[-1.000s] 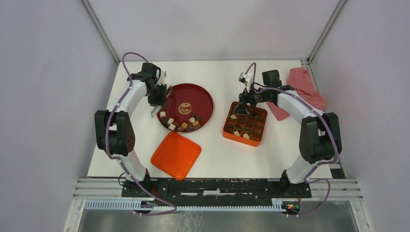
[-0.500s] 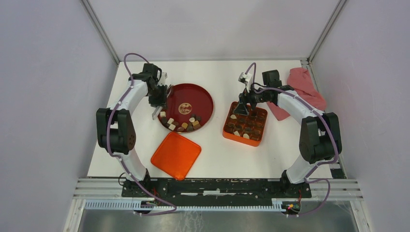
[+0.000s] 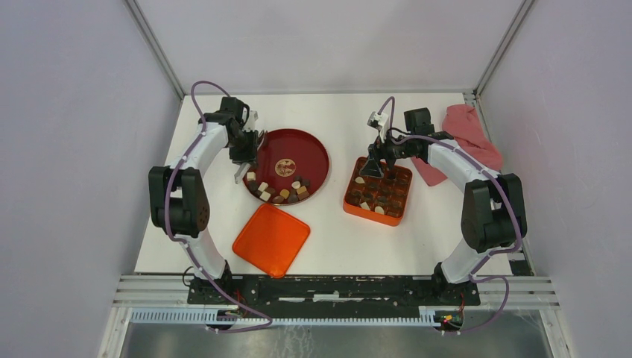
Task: Pack the chocolate
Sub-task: Pick up the fake chocolate from the plate.
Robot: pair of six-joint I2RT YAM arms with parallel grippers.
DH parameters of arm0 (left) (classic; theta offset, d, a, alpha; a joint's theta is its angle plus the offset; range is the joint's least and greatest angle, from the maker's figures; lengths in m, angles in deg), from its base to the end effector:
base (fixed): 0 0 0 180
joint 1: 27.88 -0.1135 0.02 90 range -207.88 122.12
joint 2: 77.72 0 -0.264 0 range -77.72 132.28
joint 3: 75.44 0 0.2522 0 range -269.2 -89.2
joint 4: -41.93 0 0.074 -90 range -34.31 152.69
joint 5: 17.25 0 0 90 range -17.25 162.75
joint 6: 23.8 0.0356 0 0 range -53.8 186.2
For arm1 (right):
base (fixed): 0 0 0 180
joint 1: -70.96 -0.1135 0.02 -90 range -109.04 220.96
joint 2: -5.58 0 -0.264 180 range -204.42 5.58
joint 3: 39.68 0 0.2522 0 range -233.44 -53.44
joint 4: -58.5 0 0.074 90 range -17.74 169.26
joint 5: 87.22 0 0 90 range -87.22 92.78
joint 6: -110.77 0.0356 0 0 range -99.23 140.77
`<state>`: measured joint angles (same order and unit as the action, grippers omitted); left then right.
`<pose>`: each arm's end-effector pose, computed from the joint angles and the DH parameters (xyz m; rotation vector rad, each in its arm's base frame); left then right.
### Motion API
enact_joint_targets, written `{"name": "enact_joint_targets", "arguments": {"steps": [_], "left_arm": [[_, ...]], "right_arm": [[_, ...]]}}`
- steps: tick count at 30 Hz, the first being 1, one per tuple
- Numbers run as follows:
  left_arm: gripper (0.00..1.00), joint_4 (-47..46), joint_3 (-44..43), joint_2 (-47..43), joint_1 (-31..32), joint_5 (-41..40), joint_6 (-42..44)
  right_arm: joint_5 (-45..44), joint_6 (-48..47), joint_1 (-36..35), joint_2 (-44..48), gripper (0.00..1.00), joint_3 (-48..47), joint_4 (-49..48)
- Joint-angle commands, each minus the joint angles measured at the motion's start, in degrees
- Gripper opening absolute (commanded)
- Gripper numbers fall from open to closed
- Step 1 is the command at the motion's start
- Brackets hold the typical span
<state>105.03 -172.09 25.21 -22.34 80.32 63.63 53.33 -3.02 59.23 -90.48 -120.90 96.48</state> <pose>0.3661 -0.0402 0.2409 0.1056 2.7821 -0.2195 0.3371 0.0981 0.2344 -1.0232 2.0271 0.9738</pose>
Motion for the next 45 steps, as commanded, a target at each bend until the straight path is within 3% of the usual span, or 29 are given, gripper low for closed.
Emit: {"name": "enact_joint_targets", "arguments": {"steps": [1,7,15,25,35,45], "left_arm": [[0.37,-0.7,-2.2,0.1,-0.1,-0.6,-0.6],[0.42,-0.3,-2.1,0.3,-0.2,-1.2,-0.2],[0.39,-0.2,-2.4,0.2,-0.1,-1.6,-0.2],[0.30,0.6,-2.4,-2.4,-0.1,9.1,1.1],[0.33,0.3,-4.2,-6.5,-0.5,2.0,1.6],[0.36,4.6,-4.7,-3.5,-1.7,-0.8,6.8]], "right_arm": [[1.3,0.1,0.1,2.1,0.79,0.0,-1.2],[1.4,0.1,0.1,2.1,0.78,0.1,-1.2],[1.4,0.1,0.1,2.2,0.79,0.3,-1.3],[1.4,0.1,0.2,2.0,0.79,0.2,-1.3],[1.7,0.2,0.1,2.1,0.79,0.2,-1.3],[1.6,0.1,0.1,2.3,0.79,0.4,-1.4]]}}
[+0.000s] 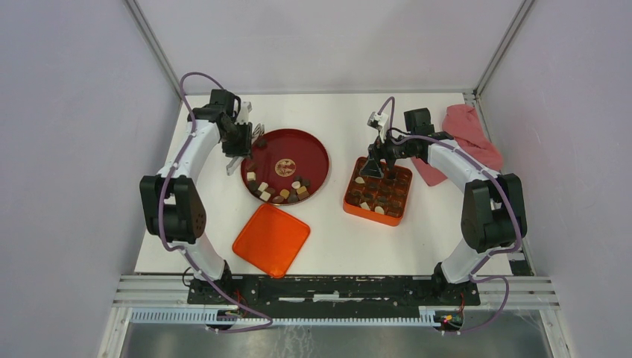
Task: Pack the chocolate
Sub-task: Pick up the fake chocolate from the plate.
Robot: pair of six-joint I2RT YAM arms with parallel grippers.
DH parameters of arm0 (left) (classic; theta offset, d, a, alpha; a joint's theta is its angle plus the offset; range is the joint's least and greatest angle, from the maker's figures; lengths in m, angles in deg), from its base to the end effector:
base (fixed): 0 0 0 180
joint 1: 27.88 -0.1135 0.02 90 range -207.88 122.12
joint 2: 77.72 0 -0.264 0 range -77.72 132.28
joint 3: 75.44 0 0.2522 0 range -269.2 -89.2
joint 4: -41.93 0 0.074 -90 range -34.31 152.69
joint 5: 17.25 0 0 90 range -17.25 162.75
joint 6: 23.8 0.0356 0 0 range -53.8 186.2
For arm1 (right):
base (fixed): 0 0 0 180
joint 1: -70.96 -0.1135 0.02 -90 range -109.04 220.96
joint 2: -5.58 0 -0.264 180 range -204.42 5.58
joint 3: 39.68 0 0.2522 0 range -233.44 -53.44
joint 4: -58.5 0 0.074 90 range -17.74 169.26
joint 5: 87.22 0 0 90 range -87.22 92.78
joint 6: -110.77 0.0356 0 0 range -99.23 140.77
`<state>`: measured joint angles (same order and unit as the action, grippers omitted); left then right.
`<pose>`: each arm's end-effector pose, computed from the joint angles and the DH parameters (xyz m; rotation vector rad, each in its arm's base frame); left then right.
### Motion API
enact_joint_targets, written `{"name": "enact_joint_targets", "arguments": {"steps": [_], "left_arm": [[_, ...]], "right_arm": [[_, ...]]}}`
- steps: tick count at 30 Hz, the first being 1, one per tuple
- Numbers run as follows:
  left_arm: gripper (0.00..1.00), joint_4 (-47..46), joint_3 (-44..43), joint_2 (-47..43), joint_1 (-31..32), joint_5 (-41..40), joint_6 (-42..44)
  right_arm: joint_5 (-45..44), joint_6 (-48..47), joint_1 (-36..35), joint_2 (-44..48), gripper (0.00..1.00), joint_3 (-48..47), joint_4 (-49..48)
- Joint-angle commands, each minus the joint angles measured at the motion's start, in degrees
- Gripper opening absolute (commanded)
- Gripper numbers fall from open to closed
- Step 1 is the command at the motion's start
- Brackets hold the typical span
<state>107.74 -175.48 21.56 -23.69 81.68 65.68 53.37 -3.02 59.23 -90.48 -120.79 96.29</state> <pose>0.3594 -0.0319 0.2784 0.1333 2.7007 -0.2355 0.3371 0.0981 0.2341 -1.0236 2.0254 0.9739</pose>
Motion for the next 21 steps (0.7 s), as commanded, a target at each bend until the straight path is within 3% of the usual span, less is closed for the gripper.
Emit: {"name": "enact_joint_targets", "arguments": {"steps": [1,21], "left_arm": [[0.37,1.8,-1.0,0.1,-0.4,-2.4,4.8],[0.41,1.6,3.0,1.4,-0.6,-4.4,3.6]], "right_arm": [[1.5,0.1,0.1,2.3,0.79,0.3,-1.2],[1.9,0.1,0.2,1.7,0.79,-0.1,-1.1]]}}
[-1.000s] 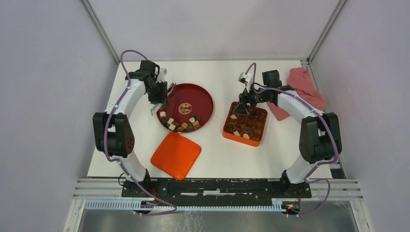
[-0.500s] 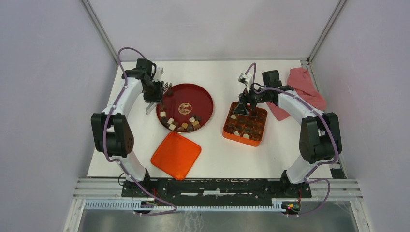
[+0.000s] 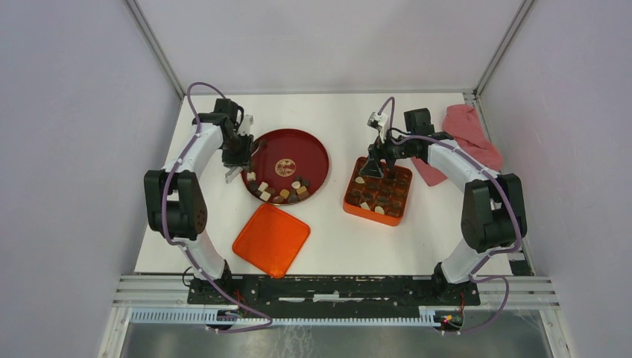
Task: Pack the chocolate
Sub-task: Pick up the fake chocolate from the plate.
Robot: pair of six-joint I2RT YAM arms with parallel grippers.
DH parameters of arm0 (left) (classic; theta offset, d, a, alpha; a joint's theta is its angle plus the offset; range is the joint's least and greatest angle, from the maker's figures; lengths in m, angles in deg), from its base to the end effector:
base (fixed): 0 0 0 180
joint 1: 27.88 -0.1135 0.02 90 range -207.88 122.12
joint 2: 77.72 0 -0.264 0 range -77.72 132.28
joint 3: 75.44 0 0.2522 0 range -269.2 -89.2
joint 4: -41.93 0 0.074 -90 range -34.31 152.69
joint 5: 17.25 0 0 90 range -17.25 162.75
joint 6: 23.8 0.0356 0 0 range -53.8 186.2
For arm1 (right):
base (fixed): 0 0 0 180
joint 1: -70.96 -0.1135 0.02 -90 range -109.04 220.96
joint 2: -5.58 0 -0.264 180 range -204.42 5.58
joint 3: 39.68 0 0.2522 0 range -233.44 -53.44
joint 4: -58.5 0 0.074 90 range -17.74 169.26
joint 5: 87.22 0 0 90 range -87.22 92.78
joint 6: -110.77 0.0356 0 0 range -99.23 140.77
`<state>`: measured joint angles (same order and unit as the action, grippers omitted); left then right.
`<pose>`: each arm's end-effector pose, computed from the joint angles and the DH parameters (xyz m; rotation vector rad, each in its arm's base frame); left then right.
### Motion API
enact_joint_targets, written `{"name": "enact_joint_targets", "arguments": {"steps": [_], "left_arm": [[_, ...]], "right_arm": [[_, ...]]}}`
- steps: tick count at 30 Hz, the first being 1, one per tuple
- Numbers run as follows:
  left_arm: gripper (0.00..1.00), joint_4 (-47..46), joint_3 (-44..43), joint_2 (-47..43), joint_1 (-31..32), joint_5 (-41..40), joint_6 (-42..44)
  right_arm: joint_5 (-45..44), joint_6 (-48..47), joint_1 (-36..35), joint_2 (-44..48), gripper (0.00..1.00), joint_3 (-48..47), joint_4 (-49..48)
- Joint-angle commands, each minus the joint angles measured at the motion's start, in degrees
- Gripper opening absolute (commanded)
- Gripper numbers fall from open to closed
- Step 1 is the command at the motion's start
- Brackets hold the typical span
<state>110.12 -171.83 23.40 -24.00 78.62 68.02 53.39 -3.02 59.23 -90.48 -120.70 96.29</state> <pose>0.3533 -0.0276 0.2472 0.1631 2.8370 -0.1533 0.3369 0.0981 0.2336 -1.0234 2.0266 0.9751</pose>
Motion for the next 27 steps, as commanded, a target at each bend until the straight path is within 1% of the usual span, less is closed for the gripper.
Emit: {"name": "enact_joint_targets", "arguments": {"steps": [1,7,16,27], "left_arm": [[0.41,-0.6,-0.8,-0.3,-0.3,-1.4,1.3],[0.42,-0.3,-0.8,0.8,-0.3,-1.6,1.4],[0.44,-0.4,-3.4,3.3,-0.5,-1.6,1.1],[0.42,0.3,-6.4,5.6,-0.5,2.5,2.1]], "right_arm": [[1.9,0.1,0.2,1.7,0.79,-0.3,-1.1],[1.8,0.1,0.1,1.8,0.79,-0.1,-1.1],[1.8,0.0,0.1,1.9,0.79,0.1,-1.2],[1.9,0.1,0.2,1.6,0.79,-0.2,-1.1]]}}
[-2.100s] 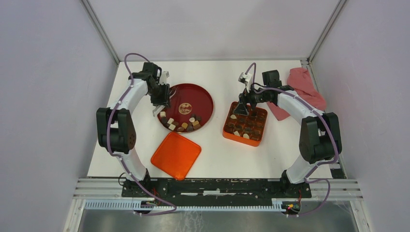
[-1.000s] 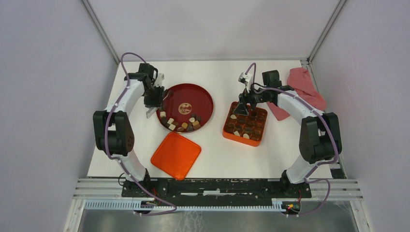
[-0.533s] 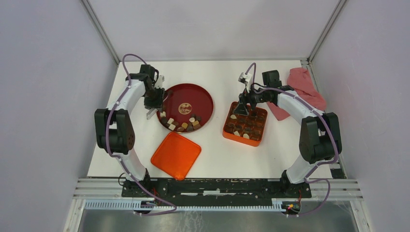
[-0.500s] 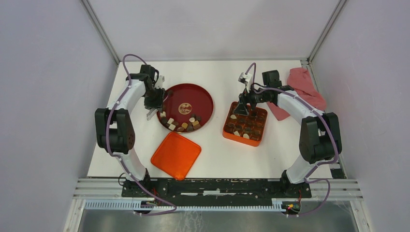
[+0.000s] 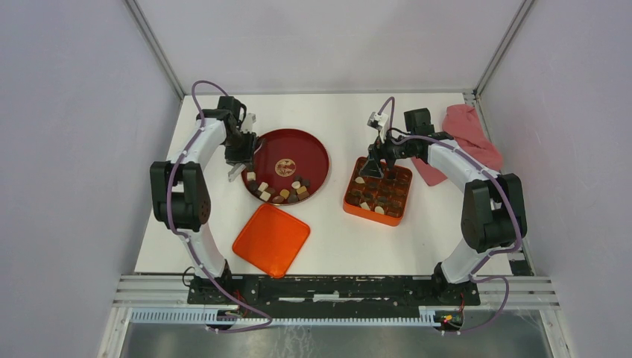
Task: Pack the chocolate
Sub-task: Pick up the fake chocolate from the plate.
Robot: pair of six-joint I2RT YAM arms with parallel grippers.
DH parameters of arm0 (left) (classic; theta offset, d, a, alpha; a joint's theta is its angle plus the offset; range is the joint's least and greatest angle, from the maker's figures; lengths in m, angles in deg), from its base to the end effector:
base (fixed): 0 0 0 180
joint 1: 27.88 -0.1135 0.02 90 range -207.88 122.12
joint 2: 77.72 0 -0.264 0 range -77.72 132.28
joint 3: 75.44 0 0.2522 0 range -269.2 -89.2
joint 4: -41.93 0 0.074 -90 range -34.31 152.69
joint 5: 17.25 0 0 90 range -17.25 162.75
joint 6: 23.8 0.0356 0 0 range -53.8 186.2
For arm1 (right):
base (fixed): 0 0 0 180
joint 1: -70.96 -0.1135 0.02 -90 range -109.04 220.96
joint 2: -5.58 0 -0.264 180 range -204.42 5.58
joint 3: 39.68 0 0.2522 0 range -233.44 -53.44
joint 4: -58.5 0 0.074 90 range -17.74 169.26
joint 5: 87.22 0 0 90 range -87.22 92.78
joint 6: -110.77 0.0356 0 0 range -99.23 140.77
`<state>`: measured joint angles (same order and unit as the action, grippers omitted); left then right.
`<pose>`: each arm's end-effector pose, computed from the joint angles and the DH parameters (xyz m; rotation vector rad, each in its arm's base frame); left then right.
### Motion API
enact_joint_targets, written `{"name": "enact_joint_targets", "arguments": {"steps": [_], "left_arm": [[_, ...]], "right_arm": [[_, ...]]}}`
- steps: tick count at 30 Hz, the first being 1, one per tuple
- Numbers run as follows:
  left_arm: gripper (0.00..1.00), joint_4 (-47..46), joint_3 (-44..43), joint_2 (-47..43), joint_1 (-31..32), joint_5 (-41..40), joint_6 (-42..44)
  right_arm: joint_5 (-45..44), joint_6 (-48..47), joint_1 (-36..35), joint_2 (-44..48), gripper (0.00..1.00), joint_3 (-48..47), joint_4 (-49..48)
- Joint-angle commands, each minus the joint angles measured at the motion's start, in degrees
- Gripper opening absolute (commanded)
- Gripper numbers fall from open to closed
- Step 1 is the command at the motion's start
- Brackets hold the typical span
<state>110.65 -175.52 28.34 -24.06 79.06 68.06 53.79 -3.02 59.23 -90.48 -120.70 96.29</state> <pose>0.3716 -0.0287 0.2354 0.1635 2.8675 -0.1649 0.3367 0.0982 0.2338 -1.0249 2.0224 0.9830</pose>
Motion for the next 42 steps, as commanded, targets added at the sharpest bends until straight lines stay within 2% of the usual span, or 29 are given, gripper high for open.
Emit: {"name": "enact_joint_targets", "arguments": {"steps": [1,15,17,20,42], "left_arm": [[0.42,-0.2,-2.8,0.8,-0.4,2.0,2.1],[0.32,0.0,-4.4,2.7,-0.3,1.3,1.1],[0.25,0.2,-4.3,2.7,-0.3,1.1,1.1],[0.03,0.3,-4.4,2.6,-0.3,0.9,0.8],[0.02,0.0,-0.6,-2.5,-2.2,9.0,-6.9]], "right_arm": [[1.5,0.1,0.1,1.5,0.79,-0.2,-1.1],[1.6,0.0,0.1,1.3,0.79,-0.5,-0.9],[1.6,0.0,0.1,1.3,0.79,-0.5,-0.8],[1.6,0.0,0.2,1.3,0.79,-0.5,-0.8],[1.7,0.5,0.3,2.4,0.79,0.4,-1.6]]}}
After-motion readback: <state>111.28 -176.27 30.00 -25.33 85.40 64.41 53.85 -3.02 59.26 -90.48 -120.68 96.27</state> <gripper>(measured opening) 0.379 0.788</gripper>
